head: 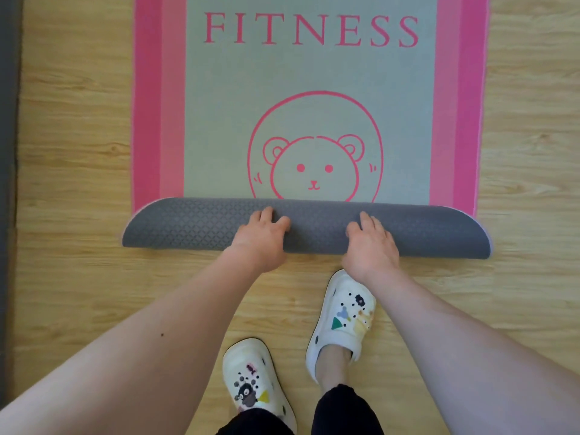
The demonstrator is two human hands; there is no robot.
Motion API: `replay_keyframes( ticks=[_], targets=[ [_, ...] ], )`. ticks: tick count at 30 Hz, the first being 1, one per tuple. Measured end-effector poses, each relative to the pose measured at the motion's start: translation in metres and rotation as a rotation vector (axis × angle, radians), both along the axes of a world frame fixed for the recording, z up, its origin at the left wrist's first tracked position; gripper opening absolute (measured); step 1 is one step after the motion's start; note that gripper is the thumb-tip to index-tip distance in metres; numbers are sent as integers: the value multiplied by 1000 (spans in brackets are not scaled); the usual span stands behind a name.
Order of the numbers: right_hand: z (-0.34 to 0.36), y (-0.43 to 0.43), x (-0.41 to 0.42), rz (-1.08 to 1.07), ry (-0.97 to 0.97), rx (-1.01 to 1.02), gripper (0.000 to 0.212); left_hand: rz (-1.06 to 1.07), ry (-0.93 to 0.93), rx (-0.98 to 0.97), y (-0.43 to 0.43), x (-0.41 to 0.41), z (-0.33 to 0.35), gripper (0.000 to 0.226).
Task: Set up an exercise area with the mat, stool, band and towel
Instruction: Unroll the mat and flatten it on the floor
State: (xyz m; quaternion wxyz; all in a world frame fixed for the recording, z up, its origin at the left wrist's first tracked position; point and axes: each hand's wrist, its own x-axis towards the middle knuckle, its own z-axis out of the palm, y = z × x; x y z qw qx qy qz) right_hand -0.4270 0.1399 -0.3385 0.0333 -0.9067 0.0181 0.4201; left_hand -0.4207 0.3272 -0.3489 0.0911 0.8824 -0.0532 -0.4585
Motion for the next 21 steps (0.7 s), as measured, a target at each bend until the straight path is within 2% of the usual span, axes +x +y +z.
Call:
replay_keyframes(
  ticks=[4,7,10,14,18,21],
  targets=[
    [6,2,-20,-13,3,-15,62,5,-50,21,5,-25,3,63],
    [11,3,-30,7,50,-55,77,11,5,-1,8,-35,3,82],
    [12,4,-46,22,103,-81,82,46,83,-8,7,-48,3,84],
    [12,4,-70,53,123,-79,75,78,110,17,4,-75,4,75],
    [12,1,-88,134,31,-79,51,22,-31,50,2,-98,4,46],
    [11,-1,-103,149,93,-39,40,44,-21,36,1,-114,7,39]
  ],
)
